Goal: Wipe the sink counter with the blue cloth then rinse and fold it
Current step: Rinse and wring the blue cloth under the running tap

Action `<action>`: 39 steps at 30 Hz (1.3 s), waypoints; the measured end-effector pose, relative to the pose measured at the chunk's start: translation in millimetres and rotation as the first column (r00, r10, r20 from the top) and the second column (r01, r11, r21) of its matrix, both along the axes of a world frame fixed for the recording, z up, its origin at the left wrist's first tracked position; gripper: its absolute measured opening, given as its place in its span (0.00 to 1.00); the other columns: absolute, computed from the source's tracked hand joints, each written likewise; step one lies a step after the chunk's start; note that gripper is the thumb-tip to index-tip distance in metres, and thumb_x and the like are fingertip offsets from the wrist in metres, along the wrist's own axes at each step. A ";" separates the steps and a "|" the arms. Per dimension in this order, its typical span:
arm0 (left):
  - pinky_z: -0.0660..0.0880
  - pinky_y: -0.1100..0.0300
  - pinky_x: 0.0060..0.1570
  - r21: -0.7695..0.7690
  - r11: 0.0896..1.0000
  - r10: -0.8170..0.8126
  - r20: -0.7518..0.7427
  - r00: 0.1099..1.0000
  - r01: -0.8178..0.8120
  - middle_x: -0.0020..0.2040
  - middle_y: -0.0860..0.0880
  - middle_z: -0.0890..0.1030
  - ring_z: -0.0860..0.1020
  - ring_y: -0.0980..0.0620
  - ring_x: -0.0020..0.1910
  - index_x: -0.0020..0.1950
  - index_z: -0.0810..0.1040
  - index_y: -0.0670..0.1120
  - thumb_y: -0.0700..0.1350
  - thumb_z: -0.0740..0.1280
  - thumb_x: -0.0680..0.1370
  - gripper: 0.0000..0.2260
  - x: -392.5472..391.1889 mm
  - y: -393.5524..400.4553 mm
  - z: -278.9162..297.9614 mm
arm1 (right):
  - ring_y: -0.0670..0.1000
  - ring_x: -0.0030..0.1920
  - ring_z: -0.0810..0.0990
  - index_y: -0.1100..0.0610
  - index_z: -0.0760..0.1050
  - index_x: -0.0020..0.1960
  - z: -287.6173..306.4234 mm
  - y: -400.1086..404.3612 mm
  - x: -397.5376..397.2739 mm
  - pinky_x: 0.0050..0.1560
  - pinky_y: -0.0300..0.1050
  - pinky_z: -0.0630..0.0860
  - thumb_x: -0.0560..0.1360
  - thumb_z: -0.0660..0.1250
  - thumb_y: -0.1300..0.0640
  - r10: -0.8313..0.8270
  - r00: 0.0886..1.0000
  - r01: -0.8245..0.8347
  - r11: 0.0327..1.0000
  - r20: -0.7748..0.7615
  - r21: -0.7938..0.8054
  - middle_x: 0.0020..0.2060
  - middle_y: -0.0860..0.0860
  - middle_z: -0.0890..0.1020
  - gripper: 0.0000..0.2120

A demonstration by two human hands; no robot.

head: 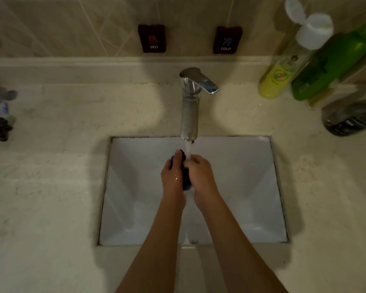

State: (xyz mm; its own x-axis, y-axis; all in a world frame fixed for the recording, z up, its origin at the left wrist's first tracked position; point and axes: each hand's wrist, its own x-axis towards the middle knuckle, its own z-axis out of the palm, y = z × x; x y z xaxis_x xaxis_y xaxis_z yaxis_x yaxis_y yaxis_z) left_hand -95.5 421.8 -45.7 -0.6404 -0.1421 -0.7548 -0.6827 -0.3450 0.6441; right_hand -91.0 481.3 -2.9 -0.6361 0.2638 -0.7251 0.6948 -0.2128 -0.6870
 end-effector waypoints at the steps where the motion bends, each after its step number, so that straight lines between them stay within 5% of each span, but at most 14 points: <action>1: 0.81 0.48 0.47 0.052 0.998 0.024 0.018 1.000 -0.025 0.49 0.42 0.85 0.84 0.43 0.46 0.53 0.83 0.46 0.56 0.68 0.77 0.15 -2.1 -1.1 0.0 | 0.56 0.48 0.83 0.56 0.79 0.52 2.3 3.4 4.0 0.47 0.51 0.82 0.78 0.62 0.63 0.030 0.999 -0.029 0.998 -0.022 0.060 0.48 0.56 0.84 0.08; 4: 0.75 0.55 0.39 0.271 0.960 0.032 0.133 0.991 -0.067 0.40 0.43 0.82 0.80 0.46 0.38 0.47 0.82 0.43 0.55 0.63 0.79 0.16 -6.1 2.1 0.5 | 0.54 0.45 0.82 0.58 0.81 0.51 12.4 19.4 8.4 0.43 0.48 0.80 0.77 0.61 0.66 0.119 0.992 -0.108 0.975 -0.051 0.193 0.48 0.57 0.84 0.11; 7: 0.76 0.61 0.32 0.382 0.919 0.027 0.192 0.981 -0.100 0.32 0.47 0.81 0.79 0.51 0.31 0.44 0.78 0.44 0.53 0.58 0.81 0.15 -9.4 9.4 -0.7 | 0.54 0.45 0.83 0.59 0.81 0.48 33.8 39.1 -0.3 0.50 0.53 0.81 0.78 0.62 0.61 0.184 0.979 -0.141 0.923 -0.088 0.359 0.44 0.55 0.84 0.08; 10: 0.65 0.66 0.21 0.481 0.875 -0.084 0.038 0.996 0.056 0.31 0.49 0.71 0.69 0.53 0.27 0.36 0.72 0.46 0.43 0.53 0.78 0.13 -11.4 12.6 6.7 | 0.52 0.33 0.79 0.63 0.78 0.45 70.2 54.5 -20.4 0.37 0.48 0.78 0.81 0.60 0.55 0.090 0.962 -0.032 0.974 -0.258 0.224 0.37 0.58 0.82 0.14; 14: 0.65 0.66 0.31 0.556 0.827 -0.094 -0.014 0.995 0.086 0.37 0.48 0.70 0.70 0.53 0.36 0.39 0.77 0.46 0.47 0.58 0.73 0.09 -8.5 14.6 14.2 | 0.50 0.26 0.72 0.59 0.75 0.39 110.3 63.5 -53.2 0.24 0.40 0.70 0.83 0.55 0.42 0.060 0.931 -0.004 0.988 -0.359 0.155 0.28 0.52 0.76 0.24; 17: 0.58 0.66 0.39 0.571 0.814 -0.106 -0.035 0.994 0.107 0.45 0.50 0.77 0.73 0.55 0.44 0.40 0.82 0.49 0.50 0.60 0.74 0.12 -6.5 10.9 11.7 | 0.48 0.25 0.68 0.56 0.72 0.37 118.2 62.0 -68.0 0.23 0.39 0.65 0.83 0.57 0.44 0.144 0.899 -0.072 0.980 -0.413 0.185 0.27 0.51 0.72 0.22; 22: 0.70 0.57 0.40 0.524 0.850 -0.046 -0.009 0.999 0.044 0.46 0.44 0.81 0.79 0.46 0.43 0.48 0.83 0.46 0.51 0.67 0.72 0.12 -2.8 5.2 14.3 | 0.48 0.25 0.66 0.57 0.70 0.39 108.5 61.9 -68.4 0.24 0.40 0.62 0.84 0.57 0.50 0.126 0.906 -0.064 0.985 -0.404 0.163 0.27 0.50 0.69 0.17; 26: 0.76 0.58 0.36 0.518 0.855 -0.034 0.010 0.999 0.023 0.41 0.44 0.82 0.79 0.47 0.37 0.49 0.81 0.45 0.49 0.69 0.73 0.10 0.6 -0.6 22.5 | 0.50 0.27 0.71 0.57 0.74 0.41 86.6 63.4 -45.9 0.26 0.43 0.70 0.83 0.60 0.47 0.069 0.937 -0.021 0.990 -0.343 0.141 0.28 0.50 0.74 0.17; 29: 0.78 0.52 0.48 0.469 0.883 -0.017 0.075 0.997 -0.020 0.49 0.45 0.85 0.82 0.45 0.45 0.56 0.82 0.45 0.57 0.68 0.75 0.19 5.8 -3.6 27.0 | 0.51 0.41 0.79 0.56 0.78 0.54 55.3 59.2 -21.7 0.44 0.46 0.78 0.83 0.59 0.47 0.053 0.935 0.013 0.983 -0.350 0.183 0.42 0.52 0.82 0.14; 33: 0.76 0.43 0.61 0.377 0.926 -0.077 0.093 0.993 0.037 0.54 0.42 0.85 0.81 0.41 0.56 0.59 0.80 0.47 0.60 0.66 0.76 0.20 15.5 -4.3 37.5 | 0.50 0.68 0.72 0.42 0.69 0.72 15.1 36.7 14.5 0.68 0.50 0.73 0.81 0.58 0.42 0.447 0.859 -0.335 0.859 -0.249 0.387 0.71 0.48 0.71 0.20; 35: 0.78 0.44 0.58 0.235 0.968 -0.097 0.024 0.995 0.089 0.54 0.43 0.84 0.81 0.44 0.54 0.54 0.80 0.48 0.54 0.64 0.79 0.12 17.4 1.6 45.2 | 0.53 0.69 0.72 0.37 0.69 0.71 13.9 20.9 24.4 0.68 0.55 0.73 0.80 0.58 0.39 0.363 0.900 -0.316 0.925 -0.243 0.211 0.73 0.49 0.70 0.20; 37: 0.80 0.50 0.53 -0.096 0.968 -0.242 -0.100 0.965 0.233 0.55 0.43 0.82 0.81 0.47 0.51 0.49 0.78 0.50 0.49 0.60 0.82 0.09 21.2 9.2 47.5 | 0.55 0.63 0.78 0.38 0.75 0.63 17.9 13.5 30.8 0.64 0.58 0.77 0.78 0.58 0.36 0.086 0.979 -0.105 0.990 -0.182 -0.094 0.65 0.52 0.78 0.16; 39: 0.80 0.53 0.54 -0.356 0.900 -0.358 -0.268 0.895 0.253 0.55 0.49 0.82 0.80 0.53 0.54 0.53 0.78 0.53 0.49 0.58 0.82 0.09 31.7 13.4 46.1 | 0.55 0.59 0.82 0.47 0.80 0.59 14.7 13.1 37.1 0.63 0.56 0.77 0.78 0.59 0.35 -0.049 0.994 0.011 0.937 -0.100 -0.349 0.58 0.54 0.83 0.20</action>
